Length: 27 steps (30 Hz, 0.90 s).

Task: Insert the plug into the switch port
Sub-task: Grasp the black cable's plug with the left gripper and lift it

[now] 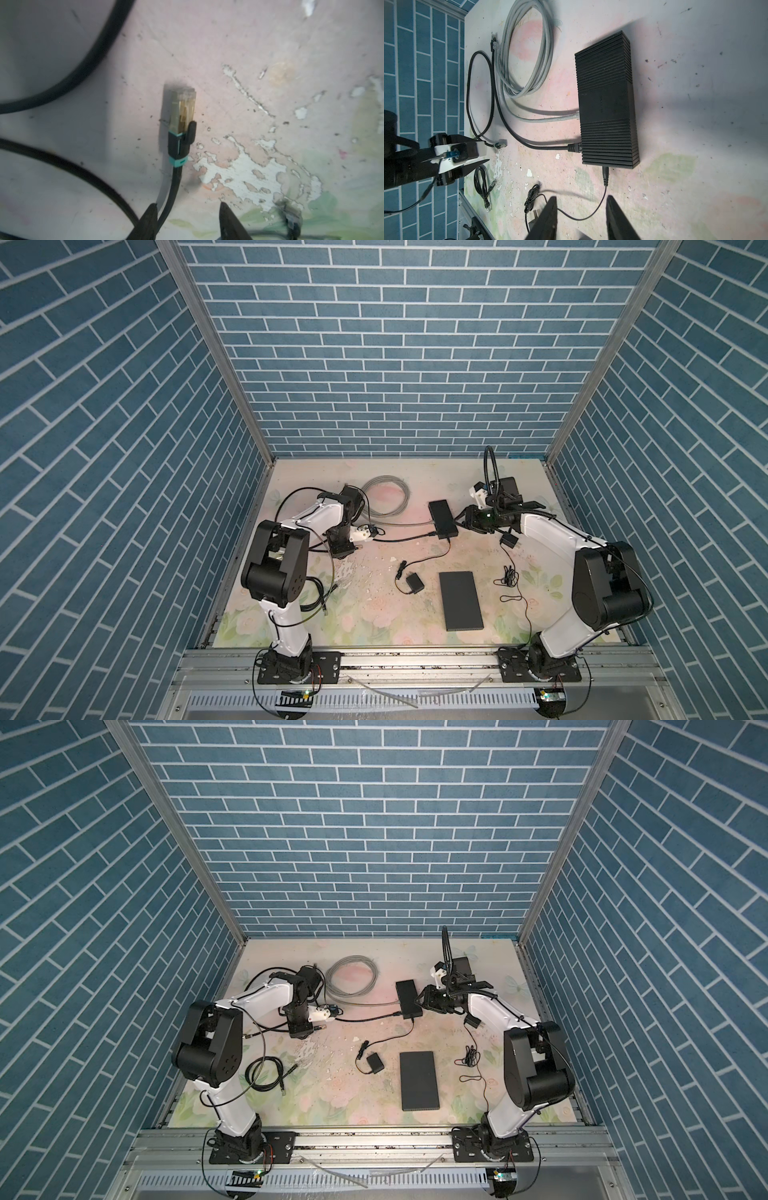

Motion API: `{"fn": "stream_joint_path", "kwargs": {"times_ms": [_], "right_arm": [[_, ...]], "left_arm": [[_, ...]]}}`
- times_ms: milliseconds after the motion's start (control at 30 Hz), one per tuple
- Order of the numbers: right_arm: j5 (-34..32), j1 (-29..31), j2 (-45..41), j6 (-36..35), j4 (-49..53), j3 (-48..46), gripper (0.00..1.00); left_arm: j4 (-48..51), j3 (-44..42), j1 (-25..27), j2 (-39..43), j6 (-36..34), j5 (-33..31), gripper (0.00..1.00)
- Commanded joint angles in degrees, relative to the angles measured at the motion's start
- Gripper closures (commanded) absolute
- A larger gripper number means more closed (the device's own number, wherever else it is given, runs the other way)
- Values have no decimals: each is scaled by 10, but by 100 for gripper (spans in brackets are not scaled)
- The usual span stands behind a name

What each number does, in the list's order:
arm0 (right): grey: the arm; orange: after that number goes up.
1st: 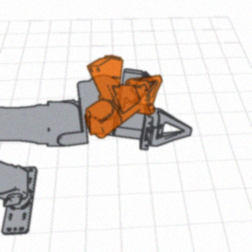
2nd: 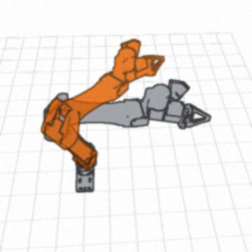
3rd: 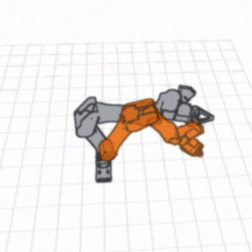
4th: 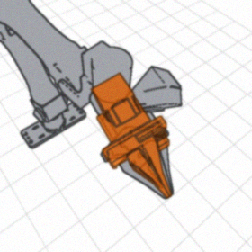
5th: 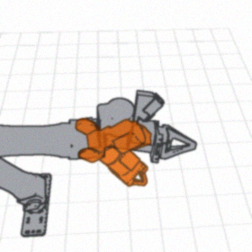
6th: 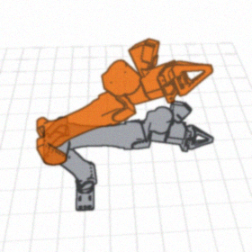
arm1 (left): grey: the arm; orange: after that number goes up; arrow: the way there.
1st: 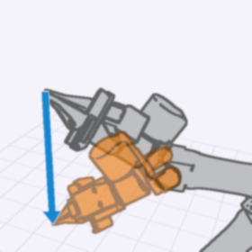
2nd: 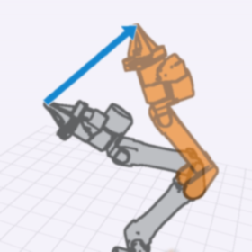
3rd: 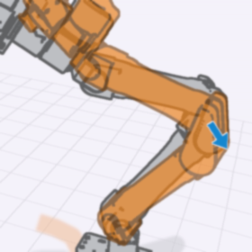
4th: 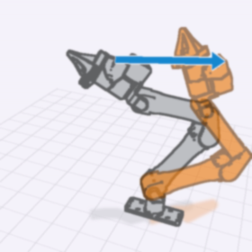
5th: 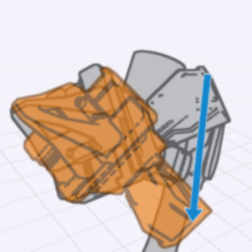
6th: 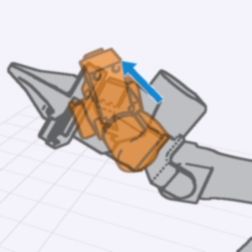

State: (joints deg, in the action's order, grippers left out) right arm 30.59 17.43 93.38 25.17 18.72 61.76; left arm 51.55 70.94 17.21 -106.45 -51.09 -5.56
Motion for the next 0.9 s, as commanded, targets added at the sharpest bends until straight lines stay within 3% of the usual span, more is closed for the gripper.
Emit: {"fn": "stream_joint_path", "kwargs": {"times_ms": [0,100,400,533,667,867], "right_arm": [[-5,5,3,-26,18,8,61],[-11,5,-2,-34,29,9,61],[20,16,-11,-52,29,15,61],[77,38,-16,-55,-11,6,61],[140,69,-7,11,-123,-18,61],[166,102,31,204,-355,-55,61]], "left_arm": [[-2,1,-3,-22,21,-9,55],[-13,-3,-3,-35,23,-12,62],[14,48,0,-62,17,22,99],[48,94,6,-41,8,77,100],[85,138,13,-4,-7,156,100],[93,163,26,29,-53,230,100]]}}
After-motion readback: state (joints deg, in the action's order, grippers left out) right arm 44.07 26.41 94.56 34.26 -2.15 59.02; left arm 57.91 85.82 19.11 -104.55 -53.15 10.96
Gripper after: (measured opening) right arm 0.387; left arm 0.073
